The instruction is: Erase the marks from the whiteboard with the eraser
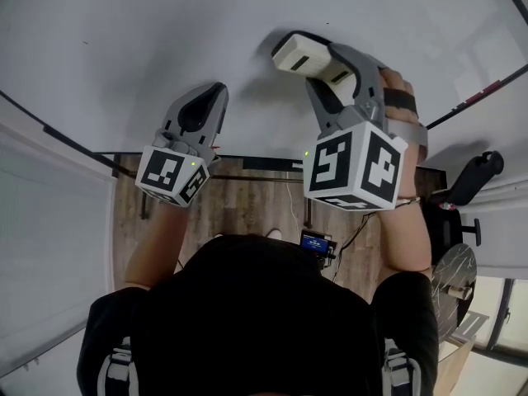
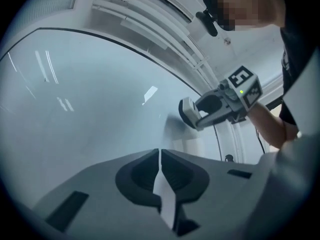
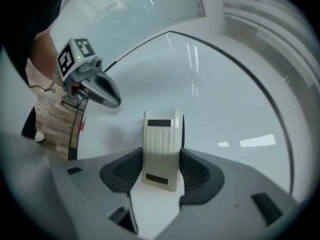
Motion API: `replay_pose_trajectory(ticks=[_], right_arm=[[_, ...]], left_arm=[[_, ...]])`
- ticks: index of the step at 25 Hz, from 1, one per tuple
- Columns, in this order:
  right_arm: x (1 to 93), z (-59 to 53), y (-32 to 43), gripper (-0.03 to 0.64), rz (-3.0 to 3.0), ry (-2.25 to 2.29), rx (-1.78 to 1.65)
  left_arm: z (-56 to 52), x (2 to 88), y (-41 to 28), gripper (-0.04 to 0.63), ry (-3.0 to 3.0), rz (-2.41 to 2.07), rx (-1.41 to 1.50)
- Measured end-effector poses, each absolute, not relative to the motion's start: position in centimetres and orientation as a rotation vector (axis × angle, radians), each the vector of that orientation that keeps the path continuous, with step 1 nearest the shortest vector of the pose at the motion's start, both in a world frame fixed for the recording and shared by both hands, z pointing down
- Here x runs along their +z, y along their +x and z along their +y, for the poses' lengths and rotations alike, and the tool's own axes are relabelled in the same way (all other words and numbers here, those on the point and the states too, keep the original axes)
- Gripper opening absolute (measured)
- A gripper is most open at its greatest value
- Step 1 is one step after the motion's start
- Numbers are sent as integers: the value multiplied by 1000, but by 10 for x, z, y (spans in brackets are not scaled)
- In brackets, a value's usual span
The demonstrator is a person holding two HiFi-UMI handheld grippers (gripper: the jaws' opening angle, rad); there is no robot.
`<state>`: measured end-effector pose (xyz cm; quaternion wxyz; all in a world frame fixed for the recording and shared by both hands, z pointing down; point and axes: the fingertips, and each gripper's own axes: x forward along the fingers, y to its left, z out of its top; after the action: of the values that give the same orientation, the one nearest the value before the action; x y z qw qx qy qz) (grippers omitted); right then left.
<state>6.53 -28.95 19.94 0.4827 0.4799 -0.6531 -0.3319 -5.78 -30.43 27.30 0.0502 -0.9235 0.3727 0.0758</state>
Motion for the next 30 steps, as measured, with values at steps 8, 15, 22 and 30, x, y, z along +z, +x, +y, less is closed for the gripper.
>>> replay_pose_trajectory(ticks=[8,15,22,30], right_arm=[[99,-312,88,230,-1494,1356,-947],[114,-317,85,225,-1382,1336,-947],[221,-331,74,225,-1314,1121,-867],[344,-332,70,227,-1348,918,-755]], left_arm=[[-301,276,-52,17,-2835,1113,233],[-298,278,-60,17,-2833,1140,231],[-296,284,-60,17,-2841,1141,219],[-291,296,-67,17,-2845,1157,197]])
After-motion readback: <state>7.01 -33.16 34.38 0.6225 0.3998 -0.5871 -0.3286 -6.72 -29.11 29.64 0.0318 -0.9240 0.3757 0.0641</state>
